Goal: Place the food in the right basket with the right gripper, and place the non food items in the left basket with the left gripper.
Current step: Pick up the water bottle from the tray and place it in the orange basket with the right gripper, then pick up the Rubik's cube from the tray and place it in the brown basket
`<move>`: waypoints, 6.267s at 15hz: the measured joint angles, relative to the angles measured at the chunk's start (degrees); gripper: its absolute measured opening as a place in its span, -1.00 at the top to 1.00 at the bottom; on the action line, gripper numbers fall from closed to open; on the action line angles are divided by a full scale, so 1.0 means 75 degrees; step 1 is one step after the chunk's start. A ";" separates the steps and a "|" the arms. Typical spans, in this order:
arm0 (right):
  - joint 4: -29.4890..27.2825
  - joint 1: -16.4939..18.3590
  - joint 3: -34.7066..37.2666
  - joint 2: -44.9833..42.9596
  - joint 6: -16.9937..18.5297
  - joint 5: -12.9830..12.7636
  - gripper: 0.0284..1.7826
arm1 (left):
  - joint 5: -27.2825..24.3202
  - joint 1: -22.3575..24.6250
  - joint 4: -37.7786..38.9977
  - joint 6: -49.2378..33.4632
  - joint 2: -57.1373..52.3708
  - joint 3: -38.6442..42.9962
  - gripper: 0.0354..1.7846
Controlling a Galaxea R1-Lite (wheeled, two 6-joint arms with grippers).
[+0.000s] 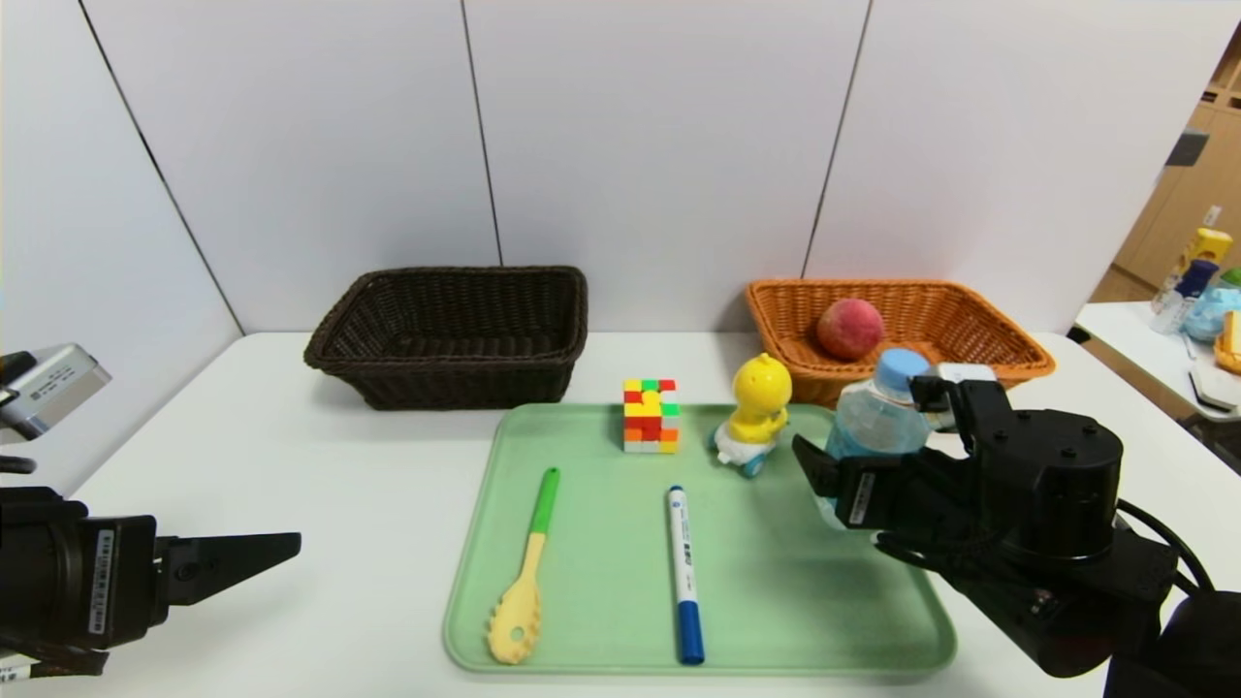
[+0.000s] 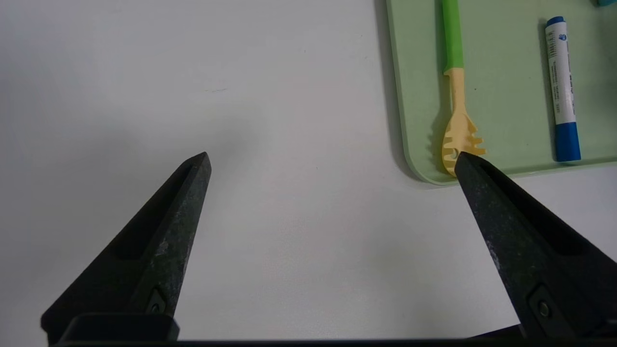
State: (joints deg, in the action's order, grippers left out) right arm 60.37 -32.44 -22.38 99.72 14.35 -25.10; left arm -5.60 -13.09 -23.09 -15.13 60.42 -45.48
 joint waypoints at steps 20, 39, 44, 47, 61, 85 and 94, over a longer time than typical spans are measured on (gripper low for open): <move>0.0231 0.0063 -0.0239 -0.0124 -0.0099 0.0050 0.05 | 0.0000 0.0000 0.0000 -0.0007 0.0176 0.0067 -0.99; -0.6190 0.4312 -0.6237 -0.0845 -0.0458 0.3306 0.05 | -0.0010 0.0000 0.0561 0.0005 0.0673 0.0028 -0.99; -0.4956 0.4504 -0.6290 0.0536 -0.0535 0.3244 0.05 | -0.0010 0.0000 0.0816 -0.0003 0.0783 0.0016 -0.99; -0.4577 0.4556 -0.6391 0.1209 -0.0532 0.3200 0.05 | -0.0010 0.0000 0.0819 -0.0007 0.0813 0.0028 -0.99; -0.4566 0.4629 -0.7272 0.2745 -0.0753 0.2962 0.05 | -0.0015 0.0000 0.0816 -0.0021 0.0842 0.0055 -0.99; -1.4135 0.4559 -1.0378 -0.0484 -0.1211 0.4385 -0.86 | 0.0052 -0.0164 0.0723 -0.0047 0.1011 -0.1141 -0.99; -1.6480 0.4106 -0.9710 -0.1294 -0.0782 0.4525 -0.90 | 0.0831 -0.2146 -0.3121 -0.1256 0.2768 -0.5026 -0.99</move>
State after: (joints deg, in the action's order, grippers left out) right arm -63.23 -1.65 -95.21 90.02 8.48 8.84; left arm 0.63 -29.18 -46.49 -24.55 81.18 -83.18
